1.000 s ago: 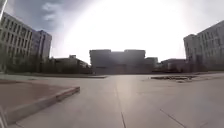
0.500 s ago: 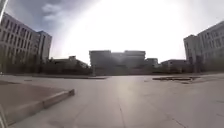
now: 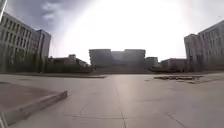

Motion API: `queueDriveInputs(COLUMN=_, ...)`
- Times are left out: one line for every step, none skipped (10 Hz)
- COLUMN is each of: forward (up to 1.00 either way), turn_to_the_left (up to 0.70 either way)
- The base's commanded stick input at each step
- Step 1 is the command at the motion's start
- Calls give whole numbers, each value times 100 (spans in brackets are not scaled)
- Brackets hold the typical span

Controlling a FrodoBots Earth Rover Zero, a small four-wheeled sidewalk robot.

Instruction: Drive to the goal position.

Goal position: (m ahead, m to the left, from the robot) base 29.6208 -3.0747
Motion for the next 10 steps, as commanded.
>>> queueDriveInputs(forward=100, turn_to_the_left=0)
queueDriveInputs(forward=100, turn_to_the_left=0)
queueDriveInputs(forward=100, turn_to_the_left=0)
queueDriveInputs(forward=100, turn_to_the_left=0)
queueDriveInputs(forward=100, turn_to_the_left=0)
queueDriveInputs(forward=100, turn_to_the_left=0)
queueDriveInputs(forward=100, turn_to_the_left=0)
queueDriveInputs(forward=100, turn_to_the_left=0)
queueDriveInputs(forward=100, turn_to_the_left=0)
queueDriveInputs(forward=100, turn_to_the_left=0)
